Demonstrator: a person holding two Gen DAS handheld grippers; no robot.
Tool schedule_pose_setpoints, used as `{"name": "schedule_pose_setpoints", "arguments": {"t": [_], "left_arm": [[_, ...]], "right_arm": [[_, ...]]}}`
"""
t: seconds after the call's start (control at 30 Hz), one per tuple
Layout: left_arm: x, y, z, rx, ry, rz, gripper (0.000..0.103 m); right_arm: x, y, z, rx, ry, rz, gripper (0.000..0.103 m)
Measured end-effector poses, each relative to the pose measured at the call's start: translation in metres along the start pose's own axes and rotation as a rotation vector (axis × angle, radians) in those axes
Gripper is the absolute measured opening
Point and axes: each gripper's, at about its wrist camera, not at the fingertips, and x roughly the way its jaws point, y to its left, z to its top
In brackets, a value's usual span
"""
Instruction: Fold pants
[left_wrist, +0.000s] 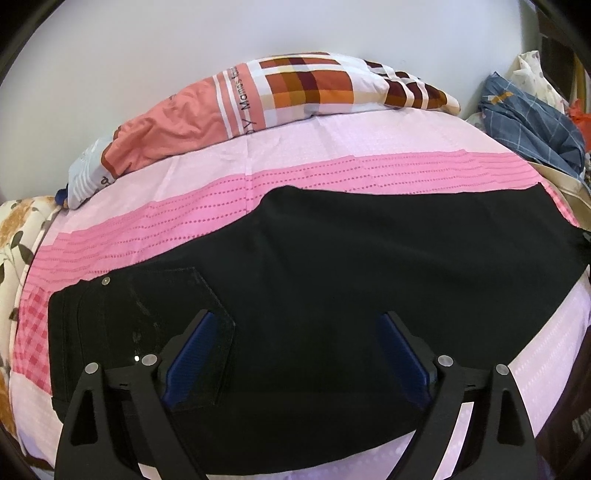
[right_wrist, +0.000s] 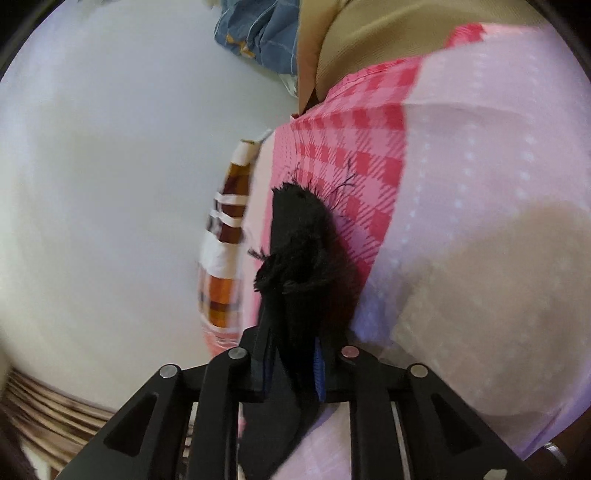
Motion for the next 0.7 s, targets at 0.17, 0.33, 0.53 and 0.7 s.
{"name": "schedule_pose_setpoints", "arguments": {"t": [0.17,0.33,0.53,0.7], "left_arm": [[0.004,0.004,-0.001,-0.028,0.026,-0.005,0.090],[0.007,0.007,-0.004,-0.031,0.044,0.009,0.090],[0.012,0.013,-0.010,-0.039,0.059,0.009,0.090],[0.010,0.020,-0.012,-0.057,0.060,-0.005,0.090]], "right_arm": [[-0.003,0.003,-0.001,-0.021,0.006,-0.008,0.015],[-0.004,0.017,0.001,-0.141,0.019,-0.158,0.007],[-0.012,0.012,0.001,-0.175,0.014,-0.153,0.006],[-0.026,0.028,0.008,-0.211,-0.071,-0.316,0.034]]}}
